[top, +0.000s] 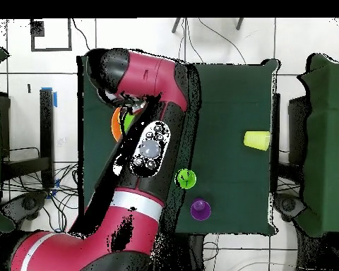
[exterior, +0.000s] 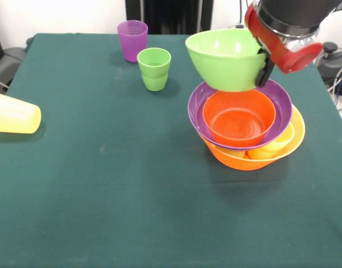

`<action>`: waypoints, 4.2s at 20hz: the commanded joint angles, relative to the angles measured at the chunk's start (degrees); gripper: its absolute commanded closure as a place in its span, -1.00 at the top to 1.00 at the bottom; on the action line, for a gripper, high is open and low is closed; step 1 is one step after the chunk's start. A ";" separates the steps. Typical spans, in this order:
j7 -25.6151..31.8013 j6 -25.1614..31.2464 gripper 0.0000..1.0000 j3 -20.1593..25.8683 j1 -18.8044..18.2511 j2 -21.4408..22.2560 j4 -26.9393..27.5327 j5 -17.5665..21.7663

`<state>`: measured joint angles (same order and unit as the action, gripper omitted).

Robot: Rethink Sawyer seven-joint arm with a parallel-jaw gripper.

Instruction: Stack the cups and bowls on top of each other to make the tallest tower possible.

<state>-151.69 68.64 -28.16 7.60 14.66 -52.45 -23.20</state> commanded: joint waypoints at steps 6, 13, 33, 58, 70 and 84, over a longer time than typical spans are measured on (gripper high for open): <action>-13.18 8.21 -1.00 1.48 -1.51 -2.29 6.48 -0.87; -14.41 12.16 -1.00 0.32 -1.63 -2.64 10.33 -1.82; -12.49 10.00 -1.00 -2.12 -2.76 -5.35 14.14 -3.59; -10.67 6.09 -1.00 -3.02 -3.60 -7.63 15.04 -4.37; -10.97 2.71 -1.00 -2.72 -3.19 -7.69 13.65 -4.63; -12.60 0.25 -1.00 -4.04 -3.56 -8.67 16.35 -5.42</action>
<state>-151.78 72.82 -35.01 5.44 6.63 -37.88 -27.93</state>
